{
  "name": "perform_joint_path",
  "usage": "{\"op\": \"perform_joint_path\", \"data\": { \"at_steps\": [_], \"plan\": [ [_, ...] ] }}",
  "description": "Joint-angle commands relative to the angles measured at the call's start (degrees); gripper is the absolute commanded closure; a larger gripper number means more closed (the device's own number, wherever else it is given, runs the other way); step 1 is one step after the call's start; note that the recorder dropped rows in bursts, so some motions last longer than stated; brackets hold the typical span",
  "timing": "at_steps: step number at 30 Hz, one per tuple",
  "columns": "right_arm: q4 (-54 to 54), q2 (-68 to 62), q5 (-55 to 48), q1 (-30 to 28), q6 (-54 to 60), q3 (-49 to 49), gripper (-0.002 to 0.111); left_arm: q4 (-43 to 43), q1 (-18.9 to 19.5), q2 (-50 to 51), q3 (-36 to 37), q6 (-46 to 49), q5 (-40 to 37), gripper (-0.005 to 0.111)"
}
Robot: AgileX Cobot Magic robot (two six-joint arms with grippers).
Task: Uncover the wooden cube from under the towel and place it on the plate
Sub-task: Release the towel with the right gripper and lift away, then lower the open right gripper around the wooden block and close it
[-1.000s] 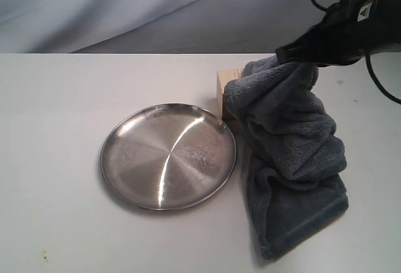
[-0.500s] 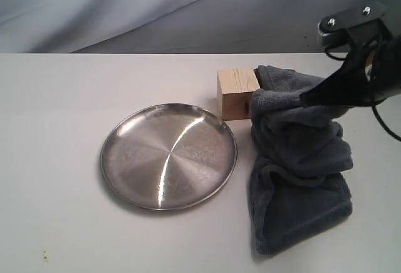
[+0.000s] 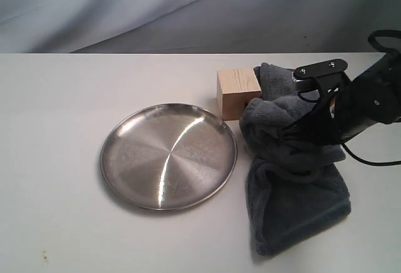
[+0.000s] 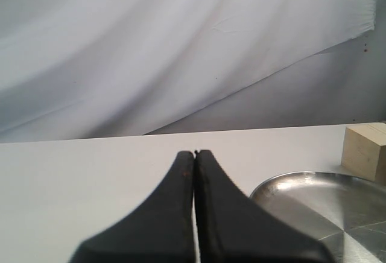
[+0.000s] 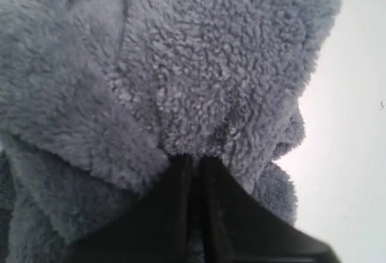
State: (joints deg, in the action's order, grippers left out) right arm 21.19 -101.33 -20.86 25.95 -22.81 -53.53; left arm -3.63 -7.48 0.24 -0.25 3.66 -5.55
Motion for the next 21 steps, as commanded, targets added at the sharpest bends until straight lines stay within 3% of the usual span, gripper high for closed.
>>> {"op": "perform_joint_path", "data": {
  "at_steps": [1,4,5,10,14,16,21],
  "plan": [
    [-1.1,1.8,2.2,1.5,1.8,0.4,0.087,-0.1,0.1,-0.2,0.3,-0.1,0.6,0.107],
    [-1.1,2.1,1.4,1.5,1.8,0.4,0.058,-0.1,0.1,-0.2,0.3,-0.1,0.6,0.107],
    [-1.1,2.6,1.2,1.5,1.8,0.4,0.055,-0.1,0.1,-0.2,0.3,-0.1,0.6,0.107],
    [-1.9,12.9,1.6,1.5,1.3,0.4,0.053,-0.1,0.1,-0.2,0.3,-0.1,0.6,0.107],
    [-3.8,16.0,10.9,1.5,1.3,0.4,0.053,-0.1,0.1,-0.2,0.3,-0.1,0.6,0.107],
    [-4.1,12.8,18.5,1.5,1.2,-0.5,0.052,-0.1,0.1,-0.2,0.3,-0.1,0.6,0.107],
    [-4.1,1.6,19.8,2.1,1.2,-10.2,0.051,-0.1,0.1,-0.2,0.3,-0.1,0.6,0.107]
  ]
}}
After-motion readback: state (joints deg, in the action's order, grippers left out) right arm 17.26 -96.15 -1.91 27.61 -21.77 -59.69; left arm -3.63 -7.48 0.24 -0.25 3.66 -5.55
